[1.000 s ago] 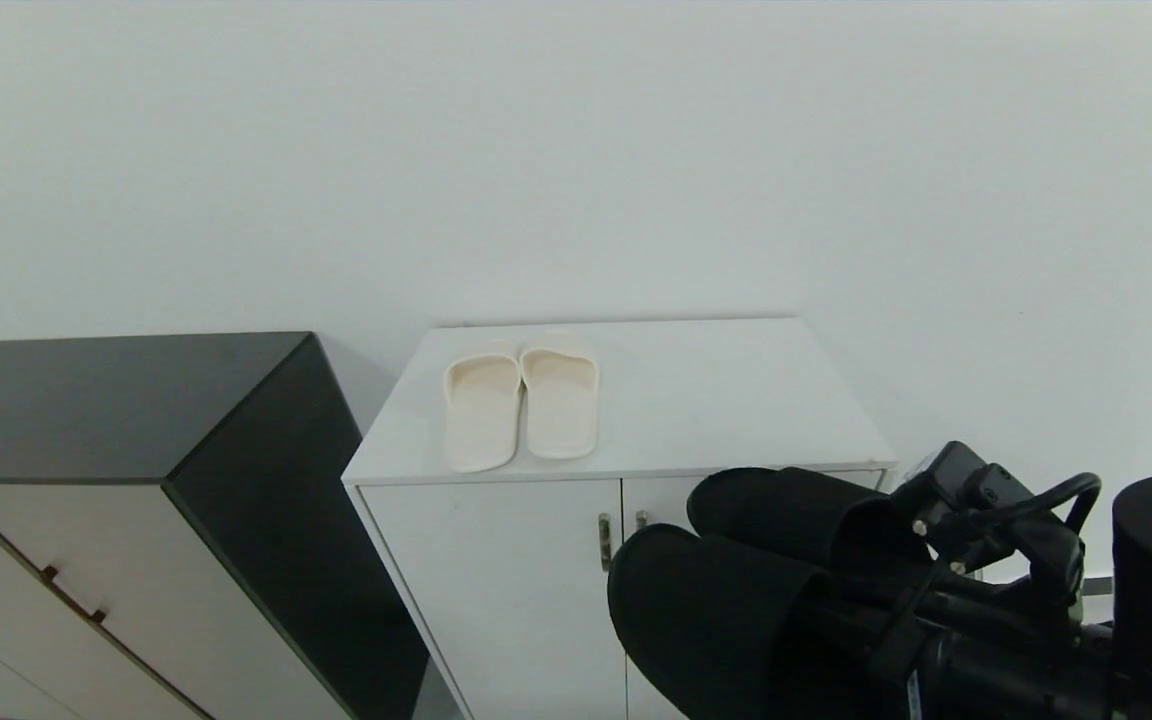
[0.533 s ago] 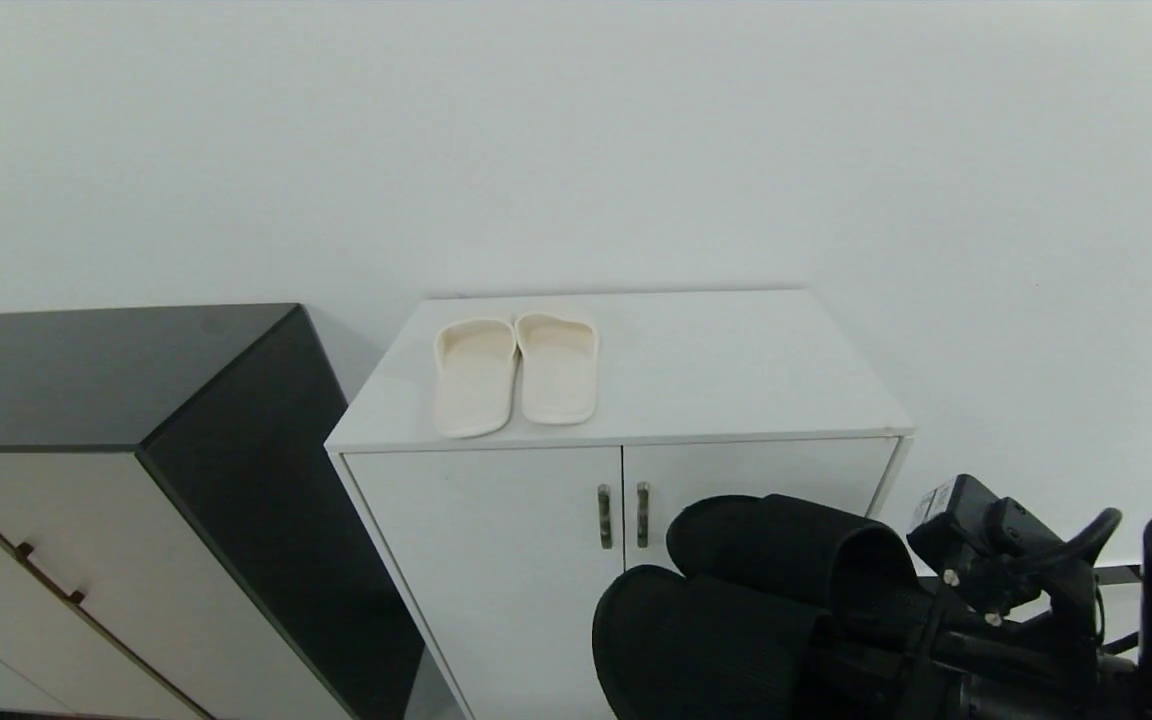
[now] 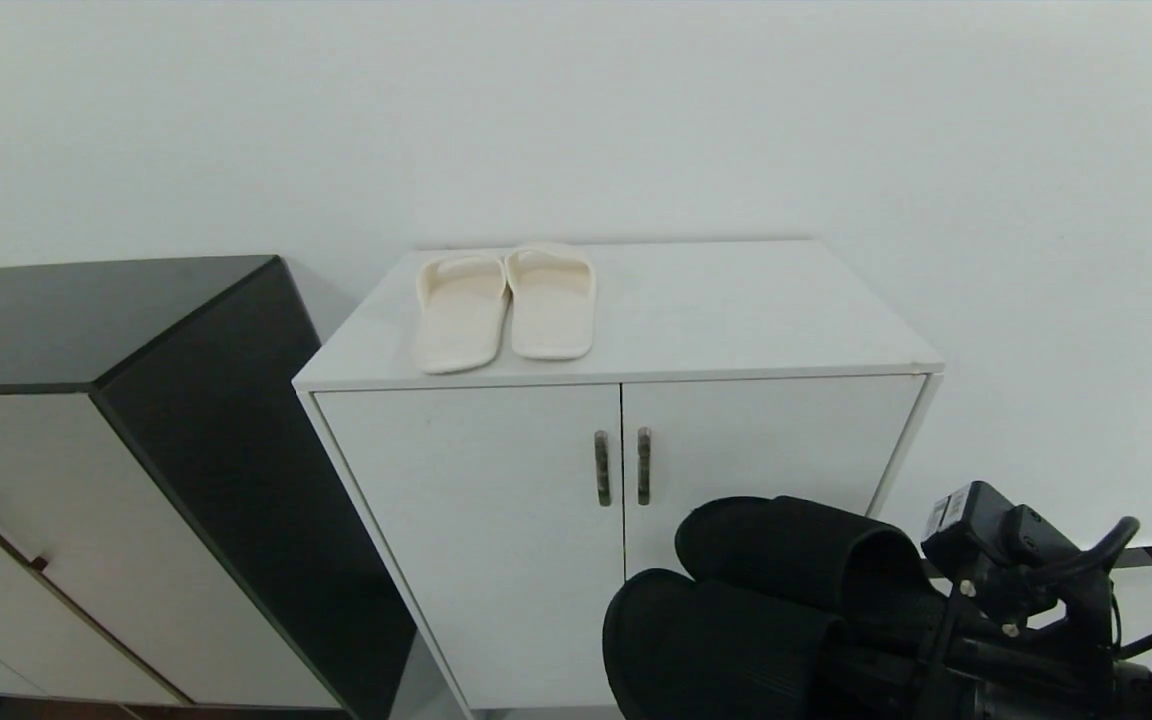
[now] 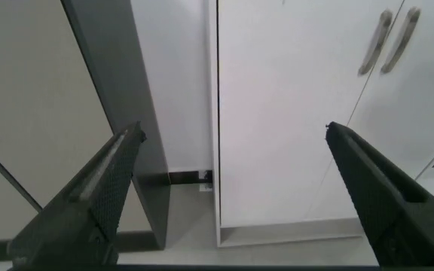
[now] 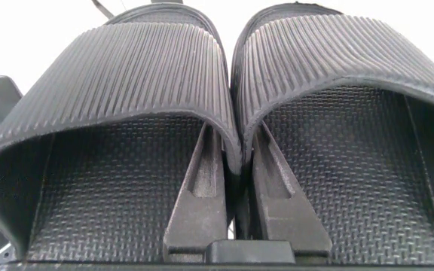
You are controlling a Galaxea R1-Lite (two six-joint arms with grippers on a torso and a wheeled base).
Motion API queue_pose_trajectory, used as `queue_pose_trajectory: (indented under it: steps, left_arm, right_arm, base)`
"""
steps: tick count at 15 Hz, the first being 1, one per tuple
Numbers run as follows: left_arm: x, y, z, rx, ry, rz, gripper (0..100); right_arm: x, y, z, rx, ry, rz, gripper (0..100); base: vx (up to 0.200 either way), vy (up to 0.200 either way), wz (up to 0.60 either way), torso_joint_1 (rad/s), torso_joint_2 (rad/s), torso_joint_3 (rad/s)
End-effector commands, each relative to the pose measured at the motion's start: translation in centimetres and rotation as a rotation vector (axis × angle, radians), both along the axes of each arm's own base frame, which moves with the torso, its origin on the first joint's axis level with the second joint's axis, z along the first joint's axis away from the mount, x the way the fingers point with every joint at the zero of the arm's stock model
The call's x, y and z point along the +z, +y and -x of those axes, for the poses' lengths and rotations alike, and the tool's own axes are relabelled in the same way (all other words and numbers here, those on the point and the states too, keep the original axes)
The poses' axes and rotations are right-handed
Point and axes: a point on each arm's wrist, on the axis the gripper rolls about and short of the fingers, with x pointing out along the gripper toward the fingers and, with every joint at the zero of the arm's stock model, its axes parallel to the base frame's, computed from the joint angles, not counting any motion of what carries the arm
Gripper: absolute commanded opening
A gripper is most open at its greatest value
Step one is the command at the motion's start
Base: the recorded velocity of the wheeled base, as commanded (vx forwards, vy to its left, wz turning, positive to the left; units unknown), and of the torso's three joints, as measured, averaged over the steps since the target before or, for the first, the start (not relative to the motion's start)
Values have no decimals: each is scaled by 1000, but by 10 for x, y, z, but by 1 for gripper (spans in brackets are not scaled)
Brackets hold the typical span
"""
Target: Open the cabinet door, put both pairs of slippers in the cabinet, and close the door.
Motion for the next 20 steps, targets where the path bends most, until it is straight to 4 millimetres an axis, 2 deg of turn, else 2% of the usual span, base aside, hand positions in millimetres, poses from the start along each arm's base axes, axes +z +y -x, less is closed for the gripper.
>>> queue_pose_trajectory:
  steps: [1, 14, 15, 16, 17, 20]
  left_arm:
    - [0, 0, 0, 1, -1, 2, 100]
    - [2, 0, 0, 4, -2, 15, 100]
    - [34, 0, 3, -5, -49, 24, 100]
    - [69, 0, -3, -21, -41, 66, 100]
    - [87, -1, -14, -49, -3, 76, 100]
    - [101, -6, -64, -260, 153, 88, 100]
  right_arm:
    - [0, -2, 2, 0, -3, -2, 0]
    - [-11, -2, 0, 1, 24, 41, 0]
    - [-11, -2, 0, 3, 19, 43, 0]
    - [-10, -2, 0, 4, 14, 43, 0]
    - [-10, -3, 0, 5, 12, 43, 0]
    - [-12, -3, 1, 6, 17, 49, 0]
  base:
    - [0, 0, 0, -203, 525, 325]
    - [0, 0, 0, -150, 480, 327]
    - [0, 0, 0, -85, 452, 369]
    - [0, 0, 0, -66, 447, 373]
    - [0, 0, 0, -41, 442, 378]
    - [0, 0, 0, -30, 398, 375]
